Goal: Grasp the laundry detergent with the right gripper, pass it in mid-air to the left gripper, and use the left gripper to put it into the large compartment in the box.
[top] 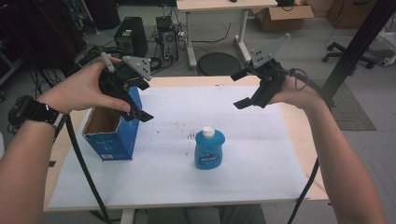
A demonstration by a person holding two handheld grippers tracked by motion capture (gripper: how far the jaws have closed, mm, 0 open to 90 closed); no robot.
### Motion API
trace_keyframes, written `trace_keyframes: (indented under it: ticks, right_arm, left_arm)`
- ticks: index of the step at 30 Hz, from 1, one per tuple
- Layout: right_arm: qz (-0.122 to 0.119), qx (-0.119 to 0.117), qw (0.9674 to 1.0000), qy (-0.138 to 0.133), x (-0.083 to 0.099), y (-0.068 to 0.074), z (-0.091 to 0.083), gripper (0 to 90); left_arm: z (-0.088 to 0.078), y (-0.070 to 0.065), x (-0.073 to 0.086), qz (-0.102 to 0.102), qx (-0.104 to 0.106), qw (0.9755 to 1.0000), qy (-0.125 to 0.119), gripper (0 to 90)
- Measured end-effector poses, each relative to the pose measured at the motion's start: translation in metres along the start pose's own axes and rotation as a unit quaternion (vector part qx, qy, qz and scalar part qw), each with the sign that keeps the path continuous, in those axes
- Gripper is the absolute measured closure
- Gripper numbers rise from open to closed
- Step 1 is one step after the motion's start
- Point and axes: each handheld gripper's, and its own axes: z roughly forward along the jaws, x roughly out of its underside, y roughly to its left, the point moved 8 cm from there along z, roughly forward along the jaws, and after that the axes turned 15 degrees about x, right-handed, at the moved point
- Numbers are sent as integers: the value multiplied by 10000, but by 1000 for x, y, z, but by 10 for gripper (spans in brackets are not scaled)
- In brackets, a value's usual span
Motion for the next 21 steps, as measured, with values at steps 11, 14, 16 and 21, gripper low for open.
trace_keyframes:
  ticks: [11, 14, 16, 21]
  right_arm:
    - [211, -230, 9992, -252, 28, 17, 16, 11]
    - [275, -284, 9988, -274, 39, 24, 24, 11]
    - [297, -354, 9985, -297, 44, 28, 27, 10]
    - [340, -430, 9979, -331, 52, 36, 34, 9]
  left_arm:
    - [3, -1, 3, -29, 26, 10000, 11, 39]
    - [4, -1, 4, -28, 43, 10000, 7, 40]
    - [4, -2, 4, -35, 51, 10000, 0, 40]
    - [6, -3, 4, -39, 70, 10000, 17, 40]
